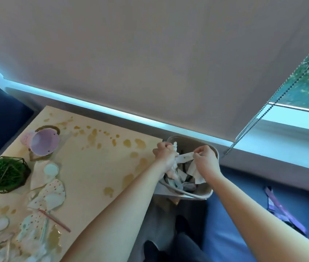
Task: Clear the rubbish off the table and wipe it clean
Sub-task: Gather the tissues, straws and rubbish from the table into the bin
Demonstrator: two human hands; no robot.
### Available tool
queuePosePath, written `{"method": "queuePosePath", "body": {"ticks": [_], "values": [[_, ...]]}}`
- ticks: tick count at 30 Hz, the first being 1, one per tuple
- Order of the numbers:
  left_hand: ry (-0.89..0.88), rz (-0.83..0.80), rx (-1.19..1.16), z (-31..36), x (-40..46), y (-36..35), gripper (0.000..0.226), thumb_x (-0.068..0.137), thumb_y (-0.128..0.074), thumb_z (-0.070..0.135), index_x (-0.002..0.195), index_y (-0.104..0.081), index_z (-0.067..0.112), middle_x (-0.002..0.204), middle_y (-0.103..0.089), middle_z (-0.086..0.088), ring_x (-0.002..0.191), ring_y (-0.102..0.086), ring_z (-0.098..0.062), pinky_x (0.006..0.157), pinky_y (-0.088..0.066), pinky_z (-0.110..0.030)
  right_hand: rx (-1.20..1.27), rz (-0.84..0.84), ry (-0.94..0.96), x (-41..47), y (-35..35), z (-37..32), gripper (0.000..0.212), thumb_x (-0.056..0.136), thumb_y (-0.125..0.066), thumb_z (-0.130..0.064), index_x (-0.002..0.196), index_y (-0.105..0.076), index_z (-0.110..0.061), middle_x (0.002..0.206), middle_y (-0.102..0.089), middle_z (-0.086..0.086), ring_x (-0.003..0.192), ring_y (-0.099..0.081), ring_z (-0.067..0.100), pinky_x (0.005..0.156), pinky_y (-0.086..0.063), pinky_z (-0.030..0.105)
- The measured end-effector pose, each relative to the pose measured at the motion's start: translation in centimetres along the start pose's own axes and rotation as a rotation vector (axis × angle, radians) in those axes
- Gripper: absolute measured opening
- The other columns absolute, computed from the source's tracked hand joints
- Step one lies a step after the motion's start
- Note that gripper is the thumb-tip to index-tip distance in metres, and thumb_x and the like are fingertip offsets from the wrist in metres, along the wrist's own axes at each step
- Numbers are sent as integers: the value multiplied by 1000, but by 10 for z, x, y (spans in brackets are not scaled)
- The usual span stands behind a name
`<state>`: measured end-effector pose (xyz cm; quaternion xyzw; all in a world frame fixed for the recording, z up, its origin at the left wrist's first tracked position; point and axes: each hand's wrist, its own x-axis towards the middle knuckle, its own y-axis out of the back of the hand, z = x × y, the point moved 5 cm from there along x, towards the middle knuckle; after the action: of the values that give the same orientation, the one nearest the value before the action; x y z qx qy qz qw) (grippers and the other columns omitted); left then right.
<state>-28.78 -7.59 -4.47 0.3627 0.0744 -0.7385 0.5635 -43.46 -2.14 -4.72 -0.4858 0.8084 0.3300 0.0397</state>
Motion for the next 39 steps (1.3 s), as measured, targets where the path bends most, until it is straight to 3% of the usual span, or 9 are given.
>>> {"method": "queuePosePath", "body": {"ticks": [3,8,10,13,16,22,28,31,39], "values": [[1,-7,141,3,11,-23,41,93,-59,19,129,-39,25,131,-29,-6,103,-45,-21,84,-44,-31,-90,-17,-13,19,10,13,13,91,-47,-10,99,-56,-13,102,-53,1,73,-50,11,55,-35,24],[-8,-94,248,-2,27,-39,77,92,-62,40,153,-17,29,157,-15,-4,139,-33,-28,108,-39,-40,-170,-117,2,36,7,25,16,93,-46,-11,105,-55,-17,118,-50,5,86,-53,17,69,-40,29],[-48,-74,297,-1,32,-39,66,95,-56,40,152,-23,29,157,-24,-4,139,-35,-25,107,-40,-39,-181,-160,18,39,3,26,22,94,-43,-12,110,-56,-19,121,-53,8,80,-56,17,70,-41,27],[-170,63,293,9,31,-27,34,99,-50,34,132,-52,27,133,-55,2,109,-55,-13,87,-46,-28,-229,-356,25,35,-10,25,38,97,-42,-13,133,-53,-20,123,-60,10,69,-56,14,57,-41,22],[-240,213,187,15,23,-9,14,99,-50,28,108,-60,28,114,-62,7,95,-57,-9,74,-42,-21,-398,-620,39,25,-25,23,42,101,-42,-17,141,-49,-25,123,-62,8,84,-62,17,64,-47,22],[-216,372,47,1,2,32,10,98,-51,29,103,-60,30,100,-62,10,88,-60,-9,64,-39,-16,-344,-473,153,21,-27,-9,23,96,-50,-18,113,-64,-25,86,-65,-6,68,-60,18,58,-48,27],[-169,454,-106,-28,-26,83,12,97,-54,27,104,-63,27,87,-61,9,81,-61,-13,62,-40,-21,-510,-357,314,3,-57,-58,26,86,-47,-4,84,-60,-25,107,-50,0,77,-59,22,50,-41,27],[-156,526,-136,-41,-46,113,13,98,-53,28,104,-64,28,86,-60,11,79,-61,-13,61,-41,-22,-489,-431,358,-19,-82,-78,18,89,-52,-9,93,-61,-24,112,-40,1,81,-58,23,55,-46,29],[-66,722,-221,-103,-97,202,14,95,-53,22,100,-63,31,90,-61,8,81,-61,-15,63,-38,-24,-389,-750,503,-101,-175,-121,15,91,-52,-13,91,-64,-23,100,-55,3,67,-51,16,50,-42,26]]}}
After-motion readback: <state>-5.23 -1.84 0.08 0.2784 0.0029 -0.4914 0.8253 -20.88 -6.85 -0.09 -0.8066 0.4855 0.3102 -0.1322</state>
